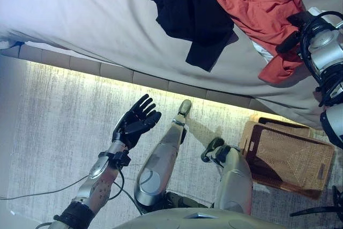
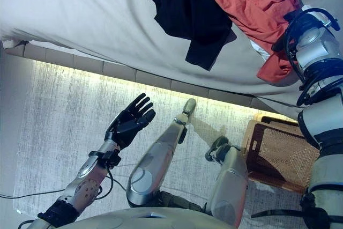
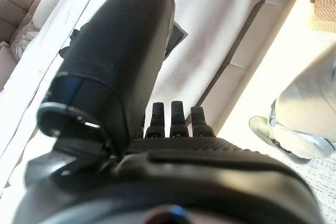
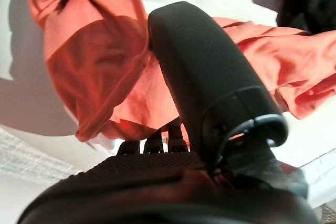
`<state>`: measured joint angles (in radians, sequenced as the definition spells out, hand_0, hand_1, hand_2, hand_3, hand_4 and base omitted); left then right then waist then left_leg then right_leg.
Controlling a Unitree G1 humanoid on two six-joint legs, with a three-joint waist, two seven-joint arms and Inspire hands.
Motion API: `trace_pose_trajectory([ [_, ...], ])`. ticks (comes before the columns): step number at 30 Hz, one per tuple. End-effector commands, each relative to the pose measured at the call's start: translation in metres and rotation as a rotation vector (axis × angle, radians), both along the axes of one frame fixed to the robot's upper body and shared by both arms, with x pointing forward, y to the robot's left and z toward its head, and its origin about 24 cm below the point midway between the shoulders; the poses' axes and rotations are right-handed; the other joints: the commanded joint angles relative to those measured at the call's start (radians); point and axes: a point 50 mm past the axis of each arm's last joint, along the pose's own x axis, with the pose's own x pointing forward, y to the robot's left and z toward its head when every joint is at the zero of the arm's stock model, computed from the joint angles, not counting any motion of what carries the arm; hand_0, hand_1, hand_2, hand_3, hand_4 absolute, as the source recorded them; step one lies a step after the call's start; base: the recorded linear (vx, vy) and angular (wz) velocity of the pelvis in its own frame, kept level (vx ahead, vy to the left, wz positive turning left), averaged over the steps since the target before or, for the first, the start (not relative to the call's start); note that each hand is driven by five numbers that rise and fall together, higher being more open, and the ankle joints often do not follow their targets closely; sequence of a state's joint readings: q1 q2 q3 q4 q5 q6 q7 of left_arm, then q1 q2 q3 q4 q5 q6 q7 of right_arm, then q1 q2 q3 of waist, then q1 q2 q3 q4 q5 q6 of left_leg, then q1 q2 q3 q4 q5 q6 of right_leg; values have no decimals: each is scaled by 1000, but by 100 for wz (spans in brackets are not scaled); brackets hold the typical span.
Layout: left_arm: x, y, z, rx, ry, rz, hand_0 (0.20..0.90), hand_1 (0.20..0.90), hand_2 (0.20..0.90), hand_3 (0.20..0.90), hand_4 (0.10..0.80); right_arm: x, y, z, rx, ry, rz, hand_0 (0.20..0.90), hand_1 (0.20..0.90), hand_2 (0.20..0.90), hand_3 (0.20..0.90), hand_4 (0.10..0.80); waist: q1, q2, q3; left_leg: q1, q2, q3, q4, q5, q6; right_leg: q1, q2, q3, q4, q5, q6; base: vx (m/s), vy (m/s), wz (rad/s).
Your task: Pick up the clothes from the bed and place them into the basket
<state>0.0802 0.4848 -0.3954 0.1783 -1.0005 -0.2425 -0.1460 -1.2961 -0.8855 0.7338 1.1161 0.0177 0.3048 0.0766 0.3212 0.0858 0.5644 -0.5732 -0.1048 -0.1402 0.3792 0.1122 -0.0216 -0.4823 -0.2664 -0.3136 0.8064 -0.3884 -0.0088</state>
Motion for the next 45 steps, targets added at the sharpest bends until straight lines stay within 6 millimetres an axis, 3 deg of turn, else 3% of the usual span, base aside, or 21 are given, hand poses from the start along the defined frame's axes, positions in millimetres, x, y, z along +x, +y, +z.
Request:
trace_pose_trajectory([
  [1,0,5,22,-17,-129,2,900,900,900,900,800,-17,-23,45,-130,-72,-87,900,900,900,900,800,9,32,-44,-3,-12,84,176,-231,69,-52,65,-49,-48,148,-39,0,0,0],
  [4,0,6,24,-17,-132,-2,900,900,900,900,800,-20,-29,46,-138,-68,-104,865,865,865,859,759,10,35,-44,-15,-12,86,179,-232,72,-65,63,-50,-42,148,-38,-9,-9,2],
  [5,-1,6,24,-16,-133,-3,900,900,900,900,800,-21,-29,46,-146,-72,-106,615,615,615,568,468,8,36,-44,-17,-12,86,180,-233,72,-70,62,-50,-39,149,-37,0,0,0],
  [6,-1,6,25,-18,-135,-2,900,900,900,900,800,-22,-30,46,-152,-77,-109,300,300,300,200,100,7,36,-44,-17,-10,88,179,-233,73,-71,62,-51,-39,149,-37,0,0,0],
  [18,1,6,26,-13,-138,0,900,900,900,900,800,-18,-19,53,-143,-188,-58,300,300,300,200,100,-11,16,-44,48,3,91,158,-244,75,-17,69,-41,-62,152,-31,0,0,0],
  [29,10,6,25,17,-108,11,900,900,900,900,800,-20,-15,64,-77,-257,9,300,300,300,200,100,-32,-46,-46,275,27,83,84,-262,62,226,74,-26,-179,158,-22,64,-12,-7],
  [36,8,7,9,66,-40,30,900,900,900,900,800,-23,-7,76,136,-476,97,300,300,300,200,100,-76,-93,-130,402,62,105,-24,-230,46,359,115,-14,-346,210,-18,62,-3,-15],
  [41,3,14,-10,126,54,74,900,900,900,900,800,-31,-4,90,291,-665,168,300,300,300,200,100,-122,-120,-196,481,68,141,-95,-220,35,429,149,19,-447,236,-4,58,-3,-23],
  [45,-1,22,-20,107,121,146,900,900,900,900,800,-44,-13,94,303,-731,180,300,300,300,200,100,-172,-135,-262,532,70,183,-161,-208,33,458,164,53,-514,275,11,6,3,-29],
])
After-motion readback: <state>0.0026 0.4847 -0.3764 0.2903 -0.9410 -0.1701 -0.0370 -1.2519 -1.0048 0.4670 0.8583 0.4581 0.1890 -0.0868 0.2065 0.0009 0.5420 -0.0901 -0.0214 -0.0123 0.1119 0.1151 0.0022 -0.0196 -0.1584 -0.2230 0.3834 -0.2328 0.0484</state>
